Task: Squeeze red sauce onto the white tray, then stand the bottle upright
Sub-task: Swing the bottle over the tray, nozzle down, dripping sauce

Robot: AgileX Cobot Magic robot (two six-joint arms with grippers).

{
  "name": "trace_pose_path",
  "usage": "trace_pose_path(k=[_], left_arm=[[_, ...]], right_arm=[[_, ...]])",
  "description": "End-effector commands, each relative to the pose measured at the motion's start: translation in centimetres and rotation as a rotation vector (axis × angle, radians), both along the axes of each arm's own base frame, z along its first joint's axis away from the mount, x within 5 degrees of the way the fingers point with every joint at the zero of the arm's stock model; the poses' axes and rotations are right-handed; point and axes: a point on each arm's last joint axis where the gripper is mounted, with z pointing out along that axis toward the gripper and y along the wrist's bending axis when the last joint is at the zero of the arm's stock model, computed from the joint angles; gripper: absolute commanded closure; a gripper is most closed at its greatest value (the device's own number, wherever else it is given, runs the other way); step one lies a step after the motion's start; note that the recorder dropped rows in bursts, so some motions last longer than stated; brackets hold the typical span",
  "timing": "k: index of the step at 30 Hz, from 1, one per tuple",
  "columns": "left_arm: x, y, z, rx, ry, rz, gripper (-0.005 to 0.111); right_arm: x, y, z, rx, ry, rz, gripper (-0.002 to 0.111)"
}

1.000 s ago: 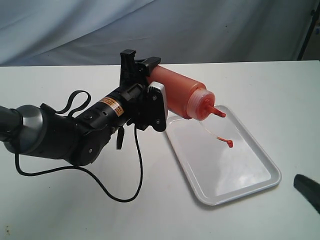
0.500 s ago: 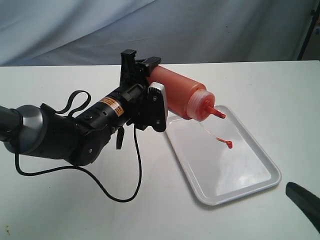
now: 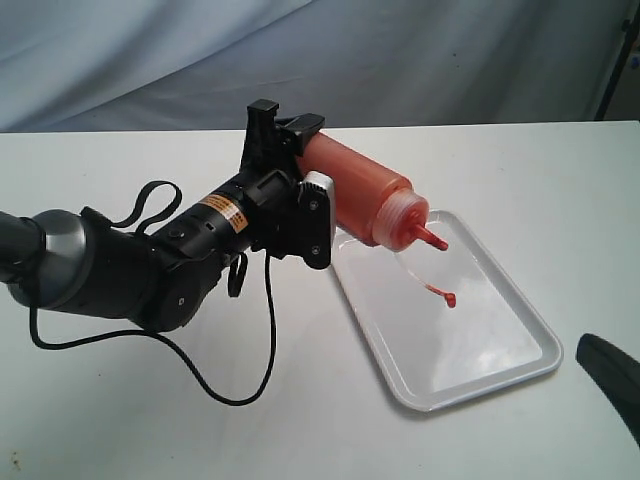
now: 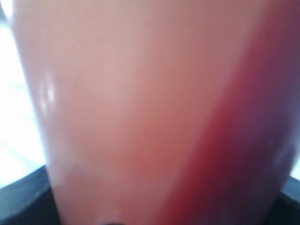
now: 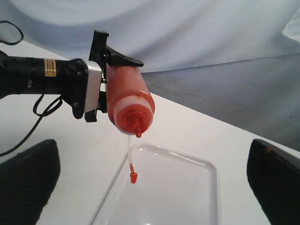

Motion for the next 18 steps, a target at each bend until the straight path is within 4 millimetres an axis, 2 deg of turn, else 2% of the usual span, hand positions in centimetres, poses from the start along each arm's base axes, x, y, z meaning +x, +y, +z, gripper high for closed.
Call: trace_pose_path(k=[1, 7, 18], left_arm=[[0.29, -0.05, 1.81, 0.007, -0.149, 0.014, 0.107], [-0.08, -0.53, 2.76, -0.002, -0.271, -0.048, 0.107], [-0.13, -0.62, 2.61, 0.040, -0.291, -0.060, 0.107]], right_arm=[[0.12, 0.04, -0.33, 0.049, 0.021, -0.002, 0.003], [0.09, 0.10, -0.26, 0.067, 0.022, 0.003, 0.003], [0.17, -0.08, -0.44, 0.091, 0.058, -0.025, 0.003]])
